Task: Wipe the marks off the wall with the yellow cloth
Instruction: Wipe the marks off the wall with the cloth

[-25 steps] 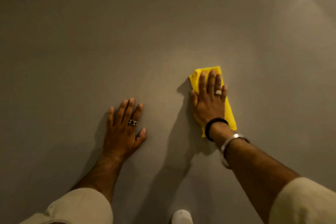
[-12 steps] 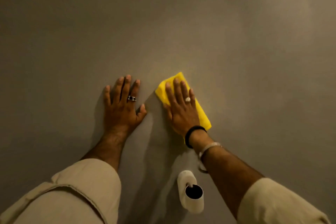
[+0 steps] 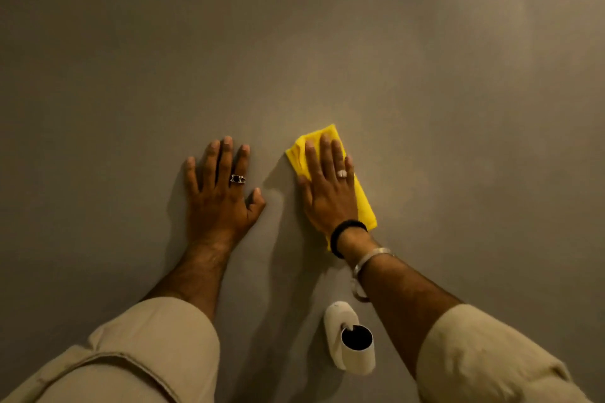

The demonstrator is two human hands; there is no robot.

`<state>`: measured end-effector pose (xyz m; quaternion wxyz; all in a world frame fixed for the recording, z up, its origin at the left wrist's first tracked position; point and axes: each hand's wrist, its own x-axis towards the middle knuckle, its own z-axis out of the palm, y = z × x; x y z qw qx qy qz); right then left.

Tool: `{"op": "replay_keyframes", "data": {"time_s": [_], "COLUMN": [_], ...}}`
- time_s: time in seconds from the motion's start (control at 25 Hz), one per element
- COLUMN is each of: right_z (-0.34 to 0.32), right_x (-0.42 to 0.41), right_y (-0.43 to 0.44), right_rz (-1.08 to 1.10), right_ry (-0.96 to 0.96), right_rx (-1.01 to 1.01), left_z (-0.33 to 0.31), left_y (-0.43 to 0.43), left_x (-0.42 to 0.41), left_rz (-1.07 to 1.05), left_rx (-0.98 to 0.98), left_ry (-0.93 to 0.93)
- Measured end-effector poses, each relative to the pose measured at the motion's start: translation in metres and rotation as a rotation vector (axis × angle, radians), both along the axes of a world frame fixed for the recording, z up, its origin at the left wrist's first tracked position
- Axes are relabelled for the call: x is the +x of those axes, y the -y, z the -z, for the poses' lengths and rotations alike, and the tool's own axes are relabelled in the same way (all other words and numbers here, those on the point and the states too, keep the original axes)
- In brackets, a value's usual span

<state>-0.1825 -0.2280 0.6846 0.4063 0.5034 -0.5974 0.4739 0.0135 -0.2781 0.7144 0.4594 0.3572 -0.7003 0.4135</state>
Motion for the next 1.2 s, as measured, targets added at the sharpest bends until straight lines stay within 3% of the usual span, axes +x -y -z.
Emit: {"op": "replay_keyframes", "data": {"time_s": [0.08, 0.16, 0.36, 0.48, 0.64, 0.84, 0.96, 1.08, 1.2], "right_z": [0.040, 0.055, -0.055, -0.086, -0.030, -0.074, -0.067, -0.014, 0.012], "right_x": [-0.017, -0.046, -0.090, -0.053, -0.048, -0.061, -0.032, -0.037, -0.093], "right_y": [-0.007, -0.017, -0.026, -0.011, -0.012, -0.011, -0.008, -0.015, -0.031], "right_rz": [0.001, 0.048, 0.085, 0.059, 0.040, 0.064, 0.036, 0.026, 0.049], "right_ry": [0.037, 0.197, 0.368, 0.261, -0.027, 0.208, 0.028, -0.210, -0.098], "right_rx": [0.018, 0.020, 0.006, -0.009, 0.008, -0.013, 0.041, 0.116, 0.159], "left_z": [0.001, 0.003, 0.003, 0.004, 0.002, 0.000, 0.001, 0.000, 0.000], "left_y": [-0.001, 0.000, 0.002, 0.000, -0.001, 0.001, 0.002, -0.002, -0.002], "left_x": [0.000, 0.000, -0.003, -0.005, -0.003, -0.005, -0.001, -0.002, -0.002], "left_rz": [0.000, 0.011, 0.003, 0.006, -0.007, -0.018, -0.020, -0.029, -0.039], "left_rx": [-0.002, -0.006, -0.019, -0.010, -0.026, -0.035, -0.023, -0.022, 0.000], "left_ry": [-0.001, -0.012, -0.001, -0.010, -0.013, -0.018, -0.008, 0.009, 0.008]}}
